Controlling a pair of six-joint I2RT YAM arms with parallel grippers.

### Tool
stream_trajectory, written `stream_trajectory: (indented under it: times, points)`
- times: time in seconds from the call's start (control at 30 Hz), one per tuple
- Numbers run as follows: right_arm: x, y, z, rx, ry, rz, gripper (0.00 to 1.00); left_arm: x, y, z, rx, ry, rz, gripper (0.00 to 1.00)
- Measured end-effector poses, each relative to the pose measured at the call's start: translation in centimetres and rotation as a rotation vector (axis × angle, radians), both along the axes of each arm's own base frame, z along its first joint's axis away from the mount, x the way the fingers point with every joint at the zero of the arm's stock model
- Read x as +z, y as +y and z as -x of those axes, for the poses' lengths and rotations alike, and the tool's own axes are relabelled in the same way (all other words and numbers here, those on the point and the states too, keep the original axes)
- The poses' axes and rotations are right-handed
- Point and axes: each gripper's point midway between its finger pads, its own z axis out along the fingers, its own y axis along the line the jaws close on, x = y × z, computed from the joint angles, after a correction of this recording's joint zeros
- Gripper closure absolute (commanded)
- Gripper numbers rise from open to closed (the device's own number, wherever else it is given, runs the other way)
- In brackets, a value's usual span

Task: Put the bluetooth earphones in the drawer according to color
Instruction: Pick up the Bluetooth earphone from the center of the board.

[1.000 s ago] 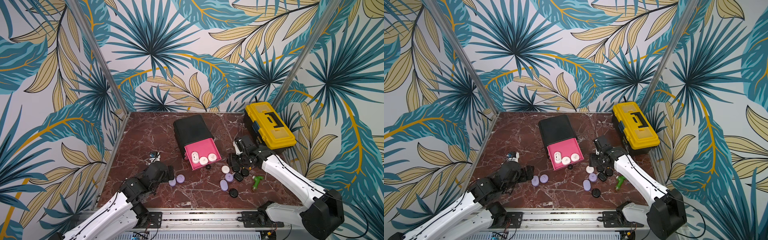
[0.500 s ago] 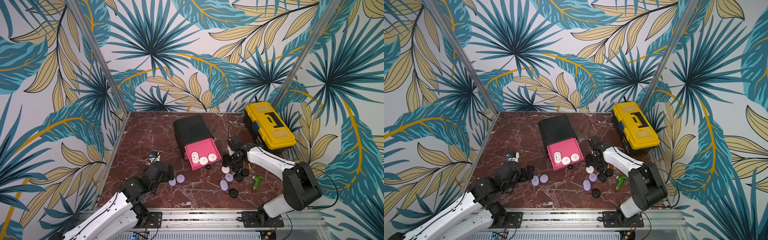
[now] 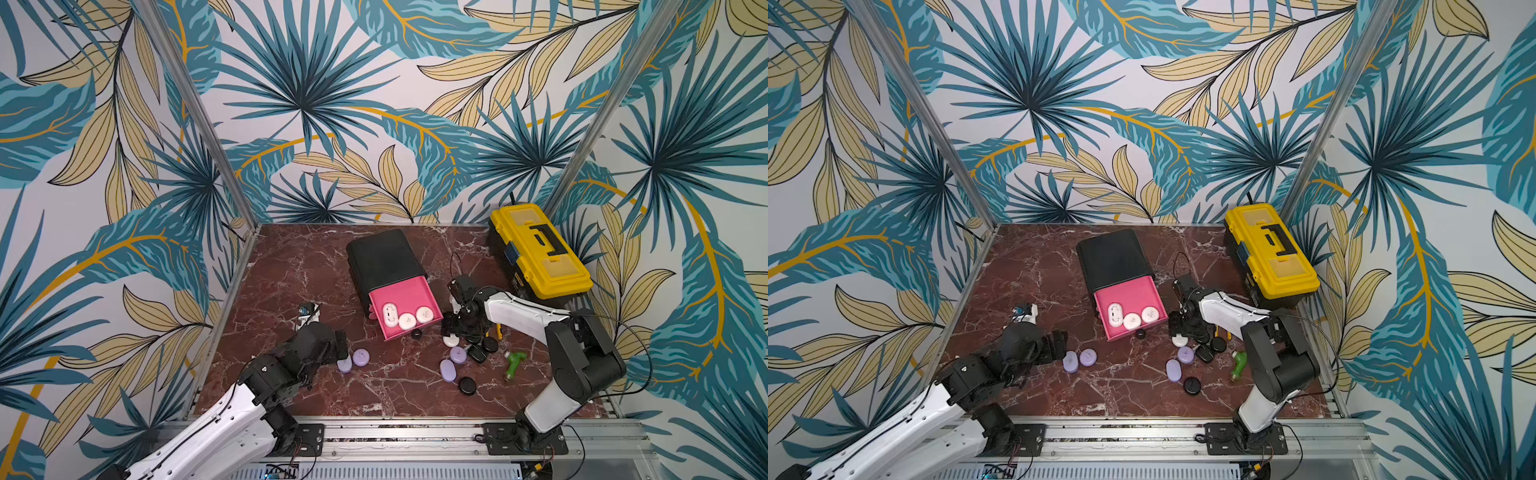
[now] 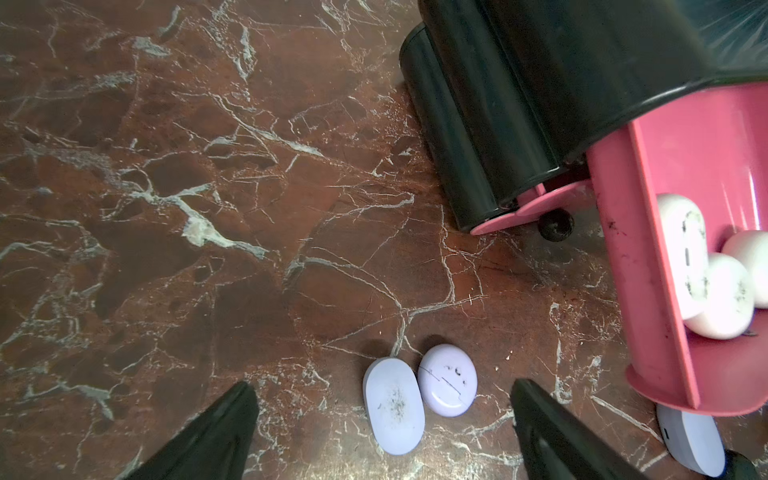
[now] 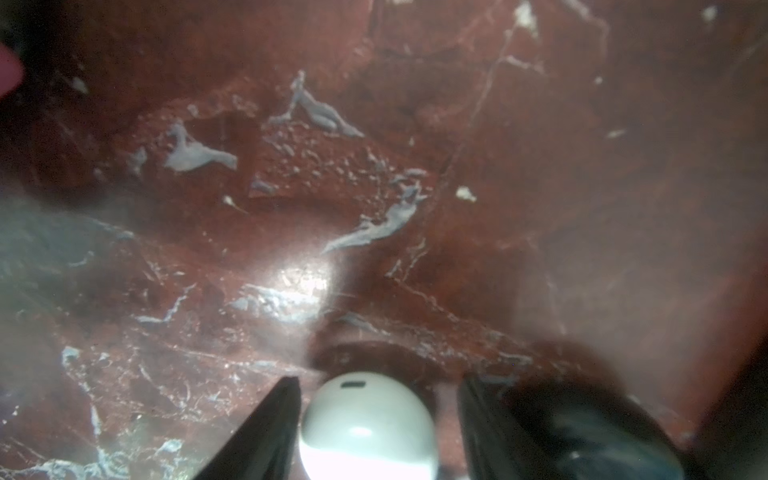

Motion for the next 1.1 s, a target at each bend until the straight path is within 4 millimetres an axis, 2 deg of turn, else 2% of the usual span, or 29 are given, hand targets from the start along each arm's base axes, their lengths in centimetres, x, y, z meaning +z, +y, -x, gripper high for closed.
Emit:
stream_trajectory:
  times: [0.3,0.47,0.67,0.83,1.1]
  points:
    - [-0.3,-2.0,0.7,-0.029,0.020,0.105,0.38,-0.2,0.0,0.0,0.001,0.003,-0.003,0.00]
    - [-0.3,-2.1,1.0,-0.030,0.034,0.107,0.30,-0.2,0.0,0.0,0.000,0.001,-0.001,0.00]
    - [-0.2,-2.0,1.2,-0.028,0.038,0.102,0.31,-0.2,0.0,0.0,0.000,0.000,0.001,0.00]
    - [-0.4,-1.7,1.5,-0.015,0.049,0.101,0.35,-0.1,0.0,0.0,0.000,0.000,0.001,0.00]
    - [-0.4,-1.7,1.9,-0.005,0.063,0.119,0.48,-0.1,0.0,0.0,0.000,0.000,0.001,0.00]
